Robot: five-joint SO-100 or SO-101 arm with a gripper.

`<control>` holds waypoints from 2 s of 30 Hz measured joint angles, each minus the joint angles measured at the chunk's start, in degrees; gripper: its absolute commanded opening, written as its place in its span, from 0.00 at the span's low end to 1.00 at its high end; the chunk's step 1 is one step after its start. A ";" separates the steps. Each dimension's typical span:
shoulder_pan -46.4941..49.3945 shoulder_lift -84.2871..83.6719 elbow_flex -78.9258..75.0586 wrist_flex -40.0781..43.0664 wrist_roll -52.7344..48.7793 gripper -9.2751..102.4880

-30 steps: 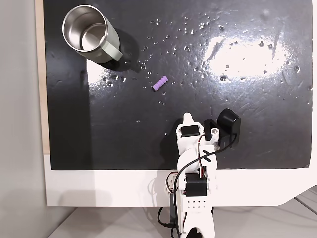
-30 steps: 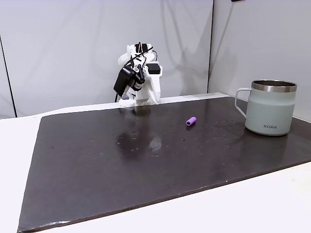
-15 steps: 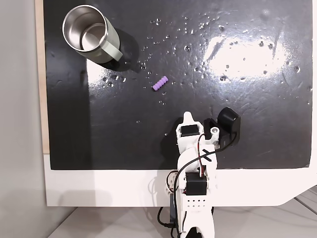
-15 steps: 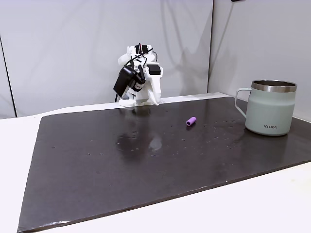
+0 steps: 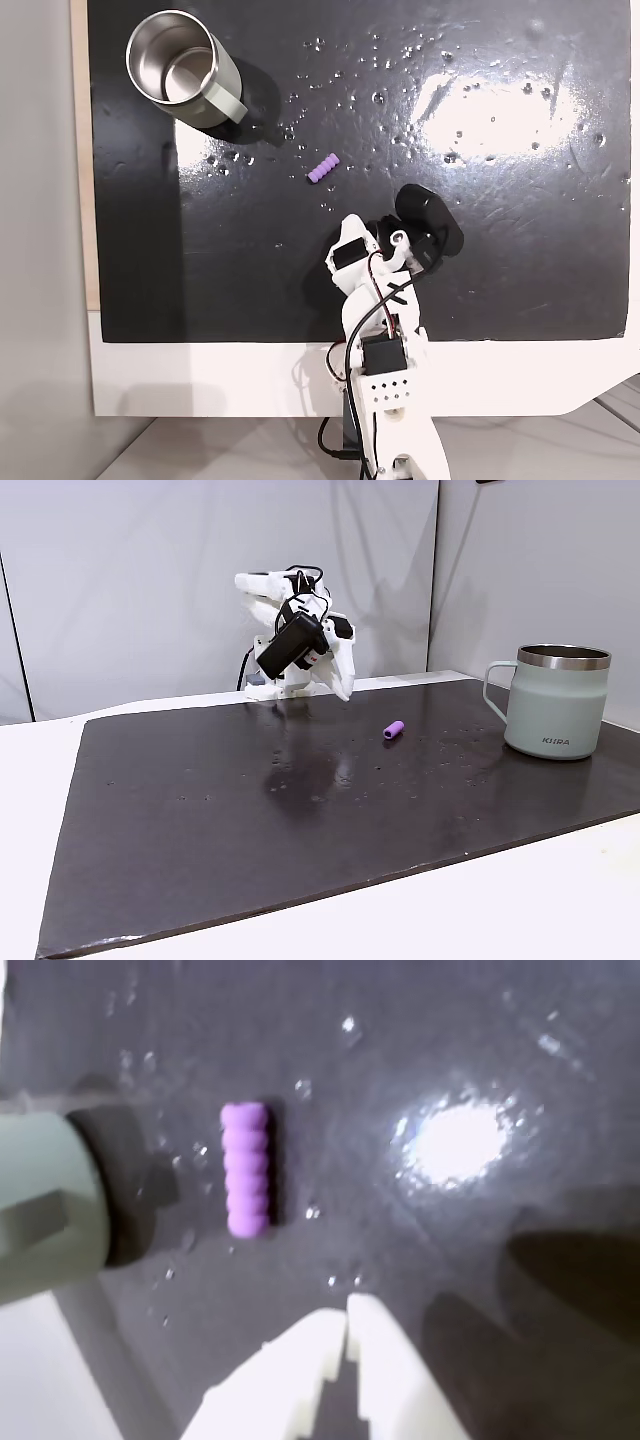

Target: Grasp a pengrip and put it in the cup.

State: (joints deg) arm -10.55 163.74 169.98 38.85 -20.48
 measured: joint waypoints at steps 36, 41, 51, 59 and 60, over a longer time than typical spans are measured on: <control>-13.54 -55.11 -39.29 2.02 18.81 0.26; -10.90 -59.50 -44.38 4.31 18.81 0.26; -6.42 -69.17 -53.44 6.77 18.02 0.27; -6.06 -77.78 -59.77 10.81 15.73 0.28; -5.98 -78.31 -60.56 11.34 15.38 0.28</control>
State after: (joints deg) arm -16.52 85.43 109.42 50.19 -5.10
